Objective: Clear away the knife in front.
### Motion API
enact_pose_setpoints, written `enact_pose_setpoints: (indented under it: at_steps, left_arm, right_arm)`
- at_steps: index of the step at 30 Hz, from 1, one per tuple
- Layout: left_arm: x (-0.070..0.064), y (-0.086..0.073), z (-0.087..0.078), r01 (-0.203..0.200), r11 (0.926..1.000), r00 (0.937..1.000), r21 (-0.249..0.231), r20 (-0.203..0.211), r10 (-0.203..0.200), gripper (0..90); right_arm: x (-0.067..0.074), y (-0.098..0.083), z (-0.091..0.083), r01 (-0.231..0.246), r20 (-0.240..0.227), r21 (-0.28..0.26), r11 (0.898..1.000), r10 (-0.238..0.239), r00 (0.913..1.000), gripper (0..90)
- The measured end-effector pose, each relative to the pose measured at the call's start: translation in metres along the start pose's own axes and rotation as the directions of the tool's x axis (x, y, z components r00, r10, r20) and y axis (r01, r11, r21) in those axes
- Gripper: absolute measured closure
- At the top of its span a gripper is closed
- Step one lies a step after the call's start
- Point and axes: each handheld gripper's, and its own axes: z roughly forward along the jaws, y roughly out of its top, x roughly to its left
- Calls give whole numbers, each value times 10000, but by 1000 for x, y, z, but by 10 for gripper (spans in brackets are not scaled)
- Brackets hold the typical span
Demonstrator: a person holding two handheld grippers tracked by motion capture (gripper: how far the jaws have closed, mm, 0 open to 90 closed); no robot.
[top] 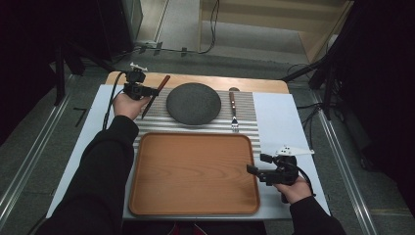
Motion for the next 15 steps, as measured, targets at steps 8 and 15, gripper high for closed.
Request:
enact_pose_setpoints:
  at_steps: [8,15]
  left_arm:
    - [-8,-5,-14,-391,9991,9942,138,1010,375,781]
    - [-17,-11,-20,-684,9974,9882,245,1391,644,782]
  right_arm:
    - [-1,0,-1,-36,165,-99,9999,38,9999,154]
    - [-1,1,-1,-18,146,-53,10000,19,9999,153]
